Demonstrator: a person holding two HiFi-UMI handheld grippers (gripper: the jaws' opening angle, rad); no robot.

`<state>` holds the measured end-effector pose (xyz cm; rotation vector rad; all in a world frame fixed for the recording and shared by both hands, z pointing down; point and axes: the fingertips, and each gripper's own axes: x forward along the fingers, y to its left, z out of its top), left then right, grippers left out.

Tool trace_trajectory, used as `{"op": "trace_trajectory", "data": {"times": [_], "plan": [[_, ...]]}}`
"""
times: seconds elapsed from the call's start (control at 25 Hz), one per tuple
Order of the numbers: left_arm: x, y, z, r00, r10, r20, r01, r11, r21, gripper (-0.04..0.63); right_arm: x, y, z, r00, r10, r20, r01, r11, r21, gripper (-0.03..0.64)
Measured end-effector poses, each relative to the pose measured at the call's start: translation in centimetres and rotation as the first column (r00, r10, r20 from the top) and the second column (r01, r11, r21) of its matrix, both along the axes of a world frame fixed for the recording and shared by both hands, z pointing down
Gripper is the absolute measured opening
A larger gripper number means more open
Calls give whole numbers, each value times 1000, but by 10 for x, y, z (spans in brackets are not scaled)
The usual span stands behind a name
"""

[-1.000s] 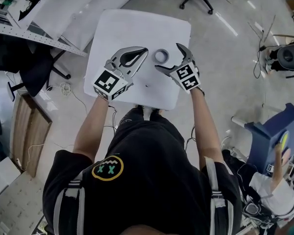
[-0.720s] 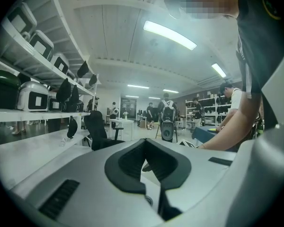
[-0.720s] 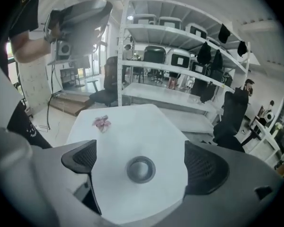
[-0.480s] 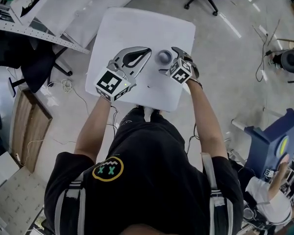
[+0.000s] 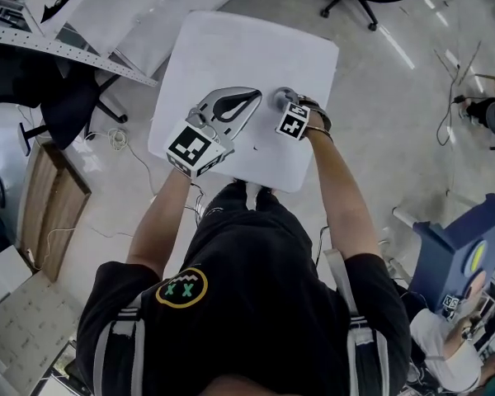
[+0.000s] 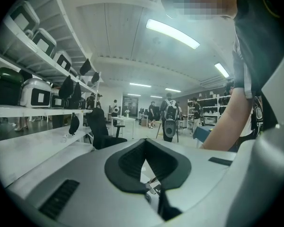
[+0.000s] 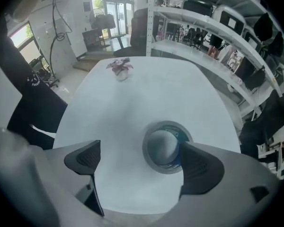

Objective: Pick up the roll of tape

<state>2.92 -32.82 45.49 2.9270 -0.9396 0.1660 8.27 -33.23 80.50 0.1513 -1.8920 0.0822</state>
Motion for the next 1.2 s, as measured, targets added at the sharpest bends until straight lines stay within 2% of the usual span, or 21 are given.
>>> {"op": "trace_trajectory", "data": {"times": [0.4,0.84,0.92,1.08,1.2], "plan": [[-9,9,7,999,-20,25,20,1000,-21,15,-7,15,45,989,-115,-94,111,993,-49,529],[-11,15,9,999,-13,32,14,999,-36,14,-9,16,57,979,-154,-131,148,988,-51,488],[-9,15,9,999,-8,31,10,999,-36,15,-9,16,56,976,-174,-134,168,984,-51,455],[-3,17,6,999,3,32,-2,999,-33,14,-5,17,53,968,-206,-140,202,978,-47,347],[0,20,5,999,2,39,-1,1000,-32,15,-3,19,52,955,-250,-159,250,968,-18,181]]}}
